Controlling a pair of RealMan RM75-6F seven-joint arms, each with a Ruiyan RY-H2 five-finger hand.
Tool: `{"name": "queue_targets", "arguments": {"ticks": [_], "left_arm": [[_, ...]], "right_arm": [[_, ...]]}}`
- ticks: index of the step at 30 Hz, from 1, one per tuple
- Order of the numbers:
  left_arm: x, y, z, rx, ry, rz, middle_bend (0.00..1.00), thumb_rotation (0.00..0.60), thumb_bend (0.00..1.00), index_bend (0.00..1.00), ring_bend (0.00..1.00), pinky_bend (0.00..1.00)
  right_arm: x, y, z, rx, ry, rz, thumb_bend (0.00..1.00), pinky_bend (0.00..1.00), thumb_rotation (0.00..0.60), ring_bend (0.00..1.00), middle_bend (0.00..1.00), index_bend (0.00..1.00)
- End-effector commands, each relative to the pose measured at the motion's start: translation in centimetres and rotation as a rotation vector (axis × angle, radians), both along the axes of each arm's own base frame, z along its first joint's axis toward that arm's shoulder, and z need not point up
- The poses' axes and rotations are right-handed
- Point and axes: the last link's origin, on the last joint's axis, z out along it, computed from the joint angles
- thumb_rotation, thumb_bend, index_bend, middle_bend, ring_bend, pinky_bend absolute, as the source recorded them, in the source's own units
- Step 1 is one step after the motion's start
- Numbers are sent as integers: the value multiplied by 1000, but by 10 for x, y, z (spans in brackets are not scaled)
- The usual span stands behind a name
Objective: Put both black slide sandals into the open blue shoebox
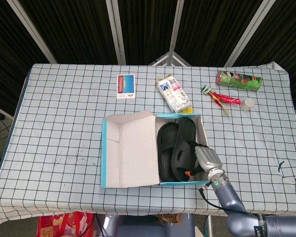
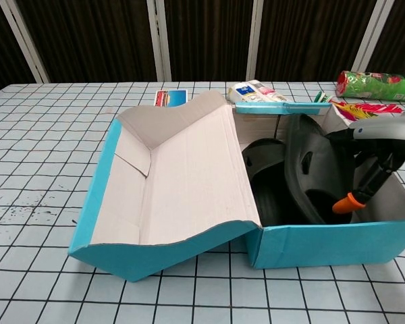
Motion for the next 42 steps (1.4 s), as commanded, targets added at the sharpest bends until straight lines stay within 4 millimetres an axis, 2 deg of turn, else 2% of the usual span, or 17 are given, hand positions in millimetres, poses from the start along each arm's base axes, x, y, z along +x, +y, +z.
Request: {"name": "queue_targets", "arguments": {"ticks": [1, 15, 26, 42], "left_arm": [[0, 0, 0, -2, 0, 0, 0, 600, 373, 80, 0, 101], [1, 0, -1, -13, -5, 1, 0, 600, 373, 80, 0, 101], [1, 0, -1, -16, -7, 1, 0, 600, 373, 80, 0, 101], [1, 0, -2, -25, -11, 4, 0, 600, 373, 80, 0, 101]], "right_arm": [[1, 0, 2, -2, 6, -2, 137, 127, 600, 159, 144, 155], [6, -3, 18, 0, 82, -4, 137, 127, 600, 159, 134, 138], [9, 1, 26, 16, 113, 4, 110, 104, 600, 114, 75, 11], [26, 1, 50, -12, 133, 31, 89, 104, 600, 123, 73, 16]]}}
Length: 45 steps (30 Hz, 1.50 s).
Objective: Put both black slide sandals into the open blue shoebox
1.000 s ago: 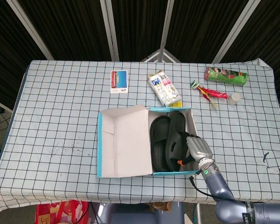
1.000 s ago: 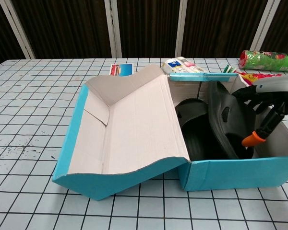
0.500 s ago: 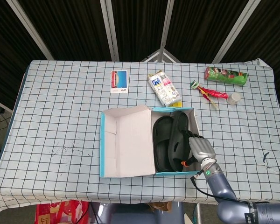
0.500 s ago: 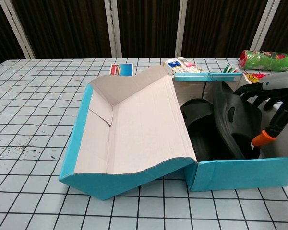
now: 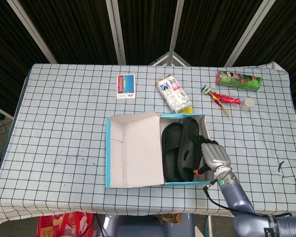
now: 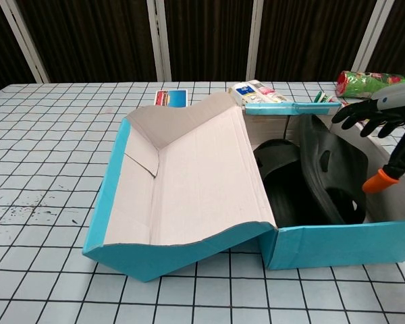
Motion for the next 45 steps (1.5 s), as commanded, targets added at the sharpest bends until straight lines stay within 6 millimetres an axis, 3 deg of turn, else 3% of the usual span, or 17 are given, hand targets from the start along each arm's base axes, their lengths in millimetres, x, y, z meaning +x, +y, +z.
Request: {"name": "queue_targets", "arguments": {"ticks": [1, 3, 7, 9, 14, 16, 29, 45], "left_arm": [[0, 0, 0, -1, -2, 0, 0, 600, 373, 80, 0, 101], [0, 0, 0, 1, -3, 0, 0, 600, 373, 80, 0, 101], [-1, -1, 2, 6, -4, 0, 0, 600, 373, 80, 0, 101], [-1, -1, 2, 6, -5, 1, 0, 600, 373, 80, 0, 101], [-1, -1, 2, 11, -4, 1, 0, 600, 373, 80, 0, 101], [-1, -1, 3, 14, -3, 4, 0, 600, 373, 81, 0, 101], [-4, 1, 4, 31, -1, 15, 0, 600, 373, 83, 0, 101], [-3, 0, 5, 38, -5, 9, 0, 600, 373, 82, 0, 101]], "right_arm": [[9, -1, 9, -21, -14, 13, 89, 105, 600, 138, 75, 33], [15, -2, 12, -38, -27, 21, 110, 129, 600, 184, 103, 100], [26, -6, 16, -98, -65, 45, 361, 298, 600, 315, 218, 297], [30, -8, 14, -126, -93, 52, 438, 345, 600, 373, 272, 382], [37, -14, 0, -164, -153, 56, 535, 508, 600, 491, 402, 524], [39, -17, -7, -169, -166, 56, 565, 565, 600, 510, 420, 541], [28, -27, -33, -137, -210, 17, 585, 628, 600, 564, 431, 542], [16, -20, -51, -102, -186, 12, 585, 630, 600, 566, 431, 542]]}}
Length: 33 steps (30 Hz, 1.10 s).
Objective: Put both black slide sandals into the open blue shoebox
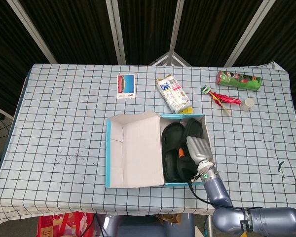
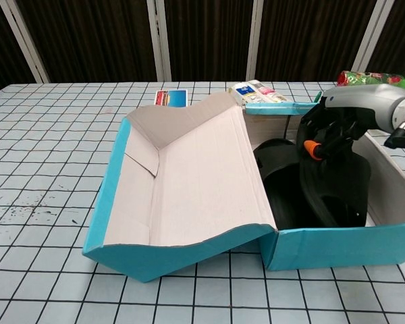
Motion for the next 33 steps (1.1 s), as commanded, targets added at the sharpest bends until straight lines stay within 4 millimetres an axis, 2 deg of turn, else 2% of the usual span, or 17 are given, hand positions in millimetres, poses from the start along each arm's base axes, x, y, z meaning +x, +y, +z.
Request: {"name": "queue_targets", "arguments": {"ticks": [1, 8, 13, 17, 20, 23, 26, 28, 30, 33], "left_arm": [[0, 0, 0, -1, -1, -2, 0, 600, 373, 82, 0, 101], [2, 0, -1, -7, 0, -11, 0, 600, 373, 82, 0, 101], [5, -2, -2, -19, -3, -25, 0, 600, 373, 82, 0, 101], [7, -4, -4, -53, 3, -31, 0, 600, 373, 82, 0, 101], [11, -4, -7, -71, 11, -41, 0, 600, 373, 81, 0, 101], [15, -5, -10, -90, 8, -60, 0, 600, 373, 81, 0, 101], [19, -7, -12, -101, 12, -76, 0, 600, 373, 81, 0, 101], [23, -11, -13, -109, 13, -85, 0, 600, 373, 80, 0, 101], [26, -14, -13, -114, 12, -93, 0, 600, 373, 80, 0, 101], [33, -21, -12, -113, 12, -113, 3, 600, 373, 80, 0, 101]], "right_arm": [[-1, 1, 0, 0, 0, -5, 585, 630, 600, 566, 431, 542], [-2, 3, 3, -12, -16, -19, 585, 630, 600, 566, 431, 542], [12, 9, 18, -35, -37, 26, 577, 630, 600, 552, 427, 531], [22, 12, 37, -63, -23, 63, 457, 629, 600, 435, 322, 407], [28, 17, 51, -61, -48, 57, 442, 582, 600, 338, 217, 319], [34, 24, 70, -79, -116, 52, 442, 556, 600, 290, 170, 287], [28, 25, 84, -109, -157, 63, 442, 508, 600, 272, 156, 275], [17, 30, 96, -151, -142, 95, 442, 448, 600, 271, 156, 275], [6, 39, 106, -199, -111, 130, 442, 394, 600, 262, 156, 275], [-15, 67, 119, -281, -9, 196, 442, 343, 600, 239, 156, 275]]}}
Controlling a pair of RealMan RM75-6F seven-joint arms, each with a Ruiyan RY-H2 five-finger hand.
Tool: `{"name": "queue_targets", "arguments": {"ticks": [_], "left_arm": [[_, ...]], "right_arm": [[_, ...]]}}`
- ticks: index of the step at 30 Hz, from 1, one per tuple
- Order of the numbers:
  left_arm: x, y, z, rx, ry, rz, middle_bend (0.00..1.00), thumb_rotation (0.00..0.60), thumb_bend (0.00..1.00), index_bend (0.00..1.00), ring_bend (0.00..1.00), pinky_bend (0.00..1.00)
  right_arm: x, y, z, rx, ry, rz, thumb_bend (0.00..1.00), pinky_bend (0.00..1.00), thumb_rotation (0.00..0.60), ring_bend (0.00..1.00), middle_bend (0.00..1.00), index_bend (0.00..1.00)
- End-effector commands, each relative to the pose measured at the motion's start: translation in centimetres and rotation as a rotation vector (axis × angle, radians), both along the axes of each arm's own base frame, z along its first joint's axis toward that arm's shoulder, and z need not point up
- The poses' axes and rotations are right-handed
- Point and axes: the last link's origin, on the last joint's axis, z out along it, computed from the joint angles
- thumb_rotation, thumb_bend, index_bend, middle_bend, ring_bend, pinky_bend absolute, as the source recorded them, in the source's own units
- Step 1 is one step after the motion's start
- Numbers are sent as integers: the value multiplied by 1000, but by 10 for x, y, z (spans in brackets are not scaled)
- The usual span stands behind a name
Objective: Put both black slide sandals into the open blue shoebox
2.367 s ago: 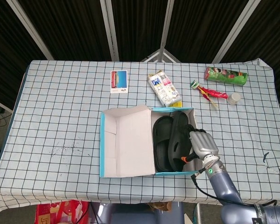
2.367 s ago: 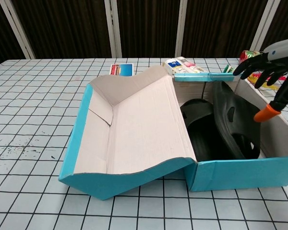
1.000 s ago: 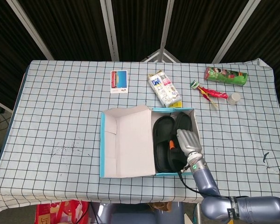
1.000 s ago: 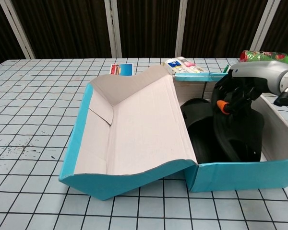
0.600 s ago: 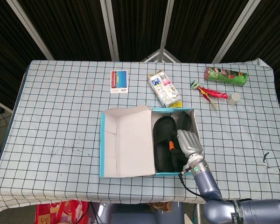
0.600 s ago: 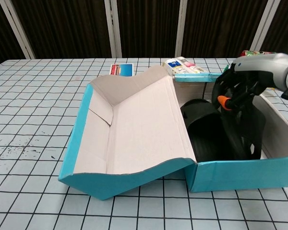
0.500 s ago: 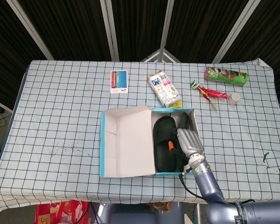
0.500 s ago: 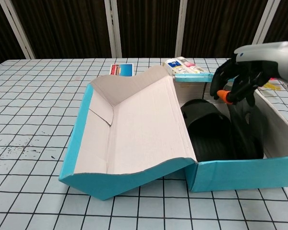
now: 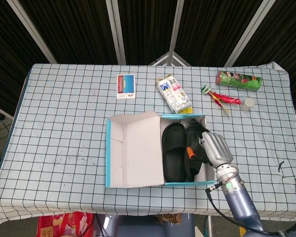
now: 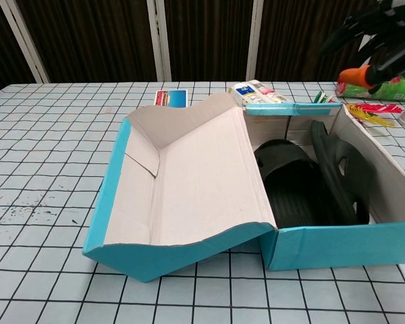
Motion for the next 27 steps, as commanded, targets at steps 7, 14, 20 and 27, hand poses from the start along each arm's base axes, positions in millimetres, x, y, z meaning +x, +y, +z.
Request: {"name": "queue_targets", "arguments": {"ticks": [7, 14, 20, 27], "left_arm": [[11, -22, 4, -4, 10, -25, 68, 600, 373, 80, 0, 101], [13, -28, 6, 3, 17, -15, 55, 600, 373, 80, 0, 101], [11, -27, 7, 12, 33, 3, 44, 600, 373, 80, 0, 101], [8, -25, 4, 1, 43, 26, 57, 600, 373, 88, 0, 101]], "right_arm": [[-79, 99, 33, -313, 334, 138, 442, 238, 600, 197, 156, 275], [-125, 132, 30, -335, 503, 115, 441, 188, 600, 148, 156, 275], [-147, 135, 30, -346, 547, 73, 422, 163, 600, 122, 150, 259], [-153, 132, 38, -366, 567, 68, 422, 163, 600, 122, 150, 258]]}}
